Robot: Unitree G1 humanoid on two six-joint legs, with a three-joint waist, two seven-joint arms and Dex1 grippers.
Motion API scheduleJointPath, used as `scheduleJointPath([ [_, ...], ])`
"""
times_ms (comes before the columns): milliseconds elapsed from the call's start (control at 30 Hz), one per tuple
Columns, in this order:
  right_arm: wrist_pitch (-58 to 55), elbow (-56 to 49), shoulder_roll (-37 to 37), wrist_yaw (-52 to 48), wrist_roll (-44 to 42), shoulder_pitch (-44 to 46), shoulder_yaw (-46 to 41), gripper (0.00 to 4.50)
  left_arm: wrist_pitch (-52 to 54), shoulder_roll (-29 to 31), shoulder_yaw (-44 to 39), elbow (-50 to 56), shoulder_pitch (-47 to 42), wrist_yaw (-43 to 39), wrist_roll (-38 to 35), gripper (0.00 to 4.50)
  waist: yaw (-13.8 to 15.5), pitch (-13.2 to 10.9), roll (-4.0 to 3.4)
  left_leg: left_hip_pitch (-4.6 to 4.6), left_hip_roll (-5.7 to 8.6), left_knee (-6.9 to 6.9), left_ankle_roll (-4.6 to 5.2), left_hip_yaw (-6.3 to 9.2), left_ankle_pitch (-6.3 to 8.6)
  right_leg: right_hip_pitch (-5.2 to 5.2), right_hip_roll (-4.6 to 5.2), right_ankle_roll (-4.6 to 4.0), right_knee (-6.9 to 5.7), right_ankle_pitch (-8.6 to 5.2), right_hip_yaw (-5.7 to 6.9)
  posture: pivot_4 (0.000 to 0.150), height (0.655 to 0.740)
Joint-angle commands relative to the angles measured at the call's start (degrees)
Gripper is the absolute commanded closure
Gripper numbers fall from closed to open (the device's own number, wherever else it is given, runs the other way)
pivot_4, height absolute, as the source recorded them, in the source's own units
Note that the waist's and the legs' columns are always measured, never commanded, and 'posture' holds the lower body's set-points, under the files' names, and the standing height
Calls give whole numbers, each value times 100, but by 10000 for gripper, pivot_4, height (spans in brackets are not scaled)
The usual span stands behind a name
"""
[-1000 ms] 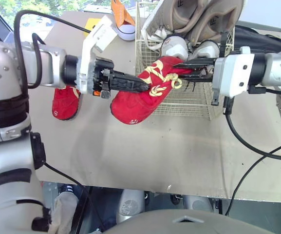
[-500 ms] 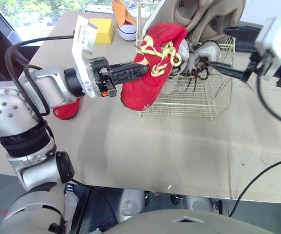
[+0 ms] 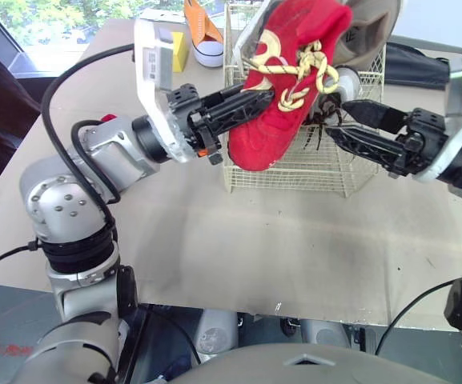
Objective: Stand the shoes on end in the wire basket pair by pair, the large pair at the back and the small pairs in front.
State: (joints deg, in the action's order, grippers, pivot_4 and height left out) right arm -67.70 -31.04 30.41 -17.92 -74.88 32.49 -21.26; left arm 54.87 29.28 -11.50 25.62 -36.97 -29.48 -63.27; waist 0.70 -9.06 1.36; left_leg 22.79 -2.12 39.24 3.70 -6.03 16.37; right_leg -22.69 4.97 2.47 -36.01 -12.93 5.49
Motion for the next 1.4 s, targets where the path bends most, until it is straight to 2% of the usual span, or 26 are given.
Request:
scheduleJointPath([
  [33,255,-14,-269,652,-568,245,377,8912,-539,-82,397,297,35,-286,454,39590,8,0,0,1,1,0,0,-1,0,0,-1,0,0,0,2,1500,7400],
  [100,332,74,-299,855,-719,319,519,8912,-648,-81,497,309,87,-375,558,39594,11,0,-1,3,1,0,0,0,0,-1,-2,0,0,0,9,1500,7400],
  [133,351,122,-286,903,-831,351,600,14592,-720,-65,538,308,111,-410,645,39595,13,0,0,6,1,0,1,-1,0,-3,-2,0,1,0,11,1500,7400],
  [167,384,153,-277,932,-906,378,665,17258,-760,-31,570,304,134,-473,696,39596,10,0,0,7,1,0,1,-1,0,-3,-2,0,2,0,12,1500,7400],
  [233,470,197,-233,977,-1004,409,757,28920,-842,28,604,302,178,-577,814,39599,8,0,0,8,1,0,1,-2,0,-4,-2,0,3,0,12,1500,7400],
  [300,547,222,-183,1004,-1052,413,802,35637,-851,50,581,277,203,-594,833,39607,5,0,0,7,-1,-1,1,0,0,-4,-4,0,3,0,13,1500,7400],
  [367,628,202,-106,992,-1059,375,823,40163,-783,94,465,254,238,-615,680,39618,1,0,0,7,-2,-2,2,-1,0,-4,-4,0,3,0,12,1500,7400],
  [400,666,200,-62,985,-1046,344,829,40709,-652,94,320,190,229,-499,441,39619,1,0,0,7,-2,-2,2,-1,0,-5,-4,1,3,0,12,1500,7400],
  [467,747,162,73,899,-948,272,832,40748,-420,205,109,138,289,-362,113,29568,4,0,0,7,-3,-2,2,1,1,-5,-3,1,3,0,11,1500,7400],
  [533,860,122,207,789,-809,208,791,41020,-301,398,-4,167,417,-320,28,21600,-1,0,0,8,-3,-2,2,1,1,-5,-2,1,3,0,9,1500,7400],
  [567,940,108,296,720,-703,178,735,41094,-224,538,-84,218,525,-363,-86,19598,-3,0,0,8,-3,-2,2,1,1,-5,-2,1,4,0,8,1500,7400],
  [600,1041,85,454,584,-506,141,658,41192,-132,753,-189,328,718,-502,-207,13442,-4,0,0,8,-3,-3,2,1,1,-6,-2,1,4,0,9,1500,7400],
  [767,1756,-101,1293,-386,707,-238,388,41287,-77,1585,-414,913,1689,-1096,-365,13283,19,-1,-2,10,-3,-9,2,1,2,-8,0,2,13,-2,10,1500,7400],
  [967,2719,-300,2003,-1208,2430,-1200,544,41348,-471,1707,-313,1306,2190,-1214,-8,13283,19,-1,-1,9,-2,-8,2,3,2,-5,3,2,14,-3,-4,1500,7400],
  [1100,3282,-301,1993,-1311,3389,-1756,773,41352,-739,1704,-297,1356,2267,-1317,202,13283,4,-1,-4,5,-5,-8,1,2,1,-5,0,1,12,-3,-8,1500,7400],
  [1267,3967,22,1589,-1261,4405,-2025,1299,41352,-949,1780,-176,1340,2311,-1570,411,13283,5,-1,-5,4,-6,-8,0,0,1,-5,-3,2,13,-3,-8,1500,7400],
  [1400,4311,322,1397,-1635,4848,-2095,1786,41352,-1005,1794,-110,1327,2331,-1662,460,13283,12,-2,-6,4,-5,-8,1,-3,1,-6,-3,2,14,-4,-4,1500,7400],
])
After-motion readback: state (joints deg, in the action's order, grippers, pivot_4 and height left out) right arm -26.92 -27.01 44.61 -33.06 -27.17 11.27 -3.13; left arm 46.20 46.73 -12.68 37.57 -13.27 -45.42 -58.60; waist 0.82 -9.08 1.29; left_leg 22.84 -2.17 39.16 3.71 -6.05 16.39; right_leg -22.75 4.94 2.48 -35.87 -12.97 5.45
